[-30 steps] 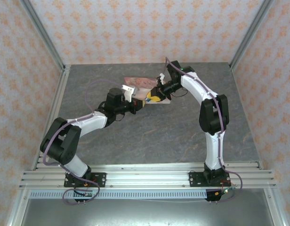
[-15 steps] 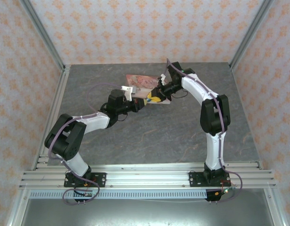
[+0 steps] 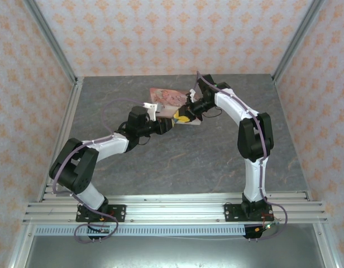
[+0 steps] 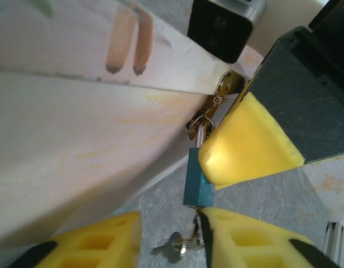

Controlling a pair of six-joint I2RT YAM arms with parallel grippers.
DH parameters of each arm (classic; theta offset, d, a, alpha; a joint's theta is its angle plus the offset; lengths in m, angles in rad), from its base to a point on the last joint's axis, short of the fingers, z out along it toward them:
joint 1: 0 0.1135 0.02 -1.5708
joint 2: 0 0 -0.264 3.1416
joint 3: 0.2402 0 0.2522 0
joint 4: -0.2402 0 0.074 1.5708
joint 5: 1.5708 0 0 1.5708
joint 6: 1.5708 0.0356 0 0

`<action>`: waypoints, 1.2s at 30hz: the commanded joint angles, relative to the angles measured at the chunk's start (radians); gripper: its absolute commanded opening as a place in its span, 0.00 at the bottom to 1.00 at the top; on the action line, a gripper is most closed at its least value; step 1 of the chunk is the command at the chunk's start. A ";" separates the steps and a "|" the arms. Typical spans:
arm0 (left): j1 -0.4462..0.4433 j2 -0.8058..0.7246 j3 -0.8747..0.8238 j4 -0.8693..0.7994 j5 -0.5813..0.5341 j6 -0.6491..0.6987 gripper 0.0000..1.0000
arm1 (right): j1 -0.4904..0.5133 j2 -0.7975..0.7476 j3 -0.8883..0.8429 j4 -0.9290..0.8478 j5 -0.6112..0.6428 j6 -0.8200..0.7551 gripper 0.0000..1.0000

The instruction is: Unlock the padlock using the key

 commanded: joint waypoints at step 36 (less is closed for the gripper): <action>0.059 -0.329 -0.223 -0.280 -0.139 -0.236 0.44 | 0.104 -0.109 -0.358 0.322 0.171 0.196 0.00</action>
